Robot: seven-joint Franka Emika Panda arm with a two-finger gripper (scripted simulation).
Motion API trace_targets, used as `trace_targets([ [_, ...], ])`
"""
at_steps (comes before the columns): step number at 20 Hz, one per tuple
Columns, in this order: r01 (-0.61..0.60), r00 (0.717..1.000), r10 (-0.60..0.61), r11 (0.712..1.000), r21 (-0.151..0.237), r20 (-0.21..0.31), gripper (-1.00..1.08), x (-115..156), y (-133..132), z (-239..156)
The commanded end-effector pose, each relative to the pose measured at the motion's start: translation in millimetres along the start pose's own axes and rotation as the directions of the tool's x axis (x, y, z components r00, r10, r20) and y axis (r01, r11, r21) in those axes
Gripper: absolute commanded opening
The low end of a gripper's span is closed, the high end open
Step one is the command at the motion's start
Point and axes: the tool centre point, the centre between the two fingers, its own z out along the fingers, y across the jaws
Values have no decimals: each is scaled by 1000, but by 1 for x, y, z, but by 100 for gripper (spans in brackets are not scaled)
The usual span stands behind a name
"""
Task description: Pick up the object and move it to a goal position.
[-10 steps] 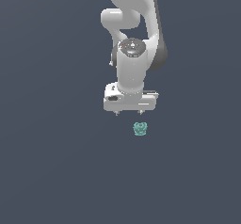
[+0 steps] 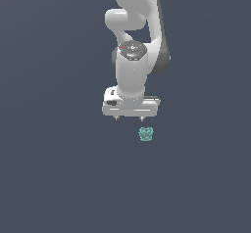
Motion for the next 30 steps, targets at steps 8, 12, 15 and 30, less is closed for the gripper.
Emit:
trace_targets([
  [8, 11, 1000, -11, 1000, -4, 3, 100, 1, -7, 9],
  [12, 45, 999, -45, 999, -2, 12, 100, 0, -28, 27],
  [15, 79, 997, -79, 997, 2, 21, 100, -3, -50, 47],
  [30, 133, 990, -133, 991, 10, 36, 100, -10, -85, 83],
])
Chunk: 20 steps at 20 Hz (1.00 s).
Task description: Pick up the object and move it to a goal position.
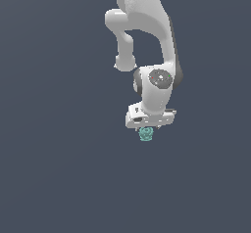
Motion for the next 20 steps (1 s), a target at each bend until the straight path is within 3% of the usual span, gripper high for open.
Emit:
trace_targets([
  [1, 0, 1000, 0, 1000, 0, 1, 100, 0, 0, 7],
  [13, 2, 1000, -2, 1000, 0, 0, 100, 0, -1, 48],
  [14, 2, 1000, -2, 1000, 0, 0, -100, 0, -1, 48],
  [20, 2, 1000, -2, 1000, 0, 0, -100, 0, -1, 48],
])
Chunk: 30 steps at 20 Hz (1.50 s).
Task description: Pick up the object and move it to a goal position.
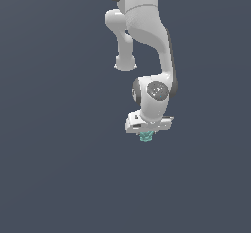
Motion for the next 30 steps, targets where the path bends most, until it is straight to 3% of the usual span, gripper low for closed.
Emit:
trace_targets([
  [1, 0, 1000, 0, 1000, 0, 1, -100, 0, 0, 1],
  [14, 0, 1000, 0, 1000, 0, 0, -100, 10, -2, -28],
  [30, 0, 1000, 0, 1000, 1, 1, -100, 62, -13, -160],
])
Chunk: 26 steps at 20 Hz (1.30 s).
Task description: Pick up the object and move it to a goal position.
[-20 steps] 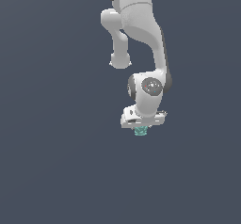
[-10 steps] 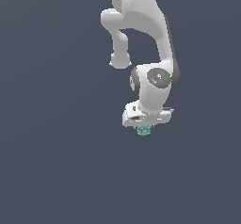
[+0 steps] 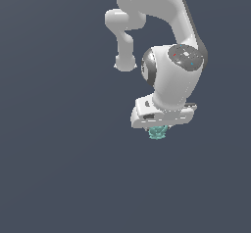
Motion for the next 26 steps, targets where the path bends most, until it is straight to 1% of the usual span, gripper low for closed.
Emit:
trace_targets([
  [1, 0, 1000, 0, 1000, 0, 1, -100, 9, -2, -23],
  [7, 0, 1000, 0, 1000, 0, 1, -100, 28, -5, -68],
  [13, 0, 1000, 0, 1000, 0, 1, -100, 43, -8, -102],
  [20, 0, 1000, 0, 1000, 0, 1, -100, 56, -10, -132],
  [26, -1, 1000, 1, 1000, 0, 1, -100, 64, -12, -148],
])
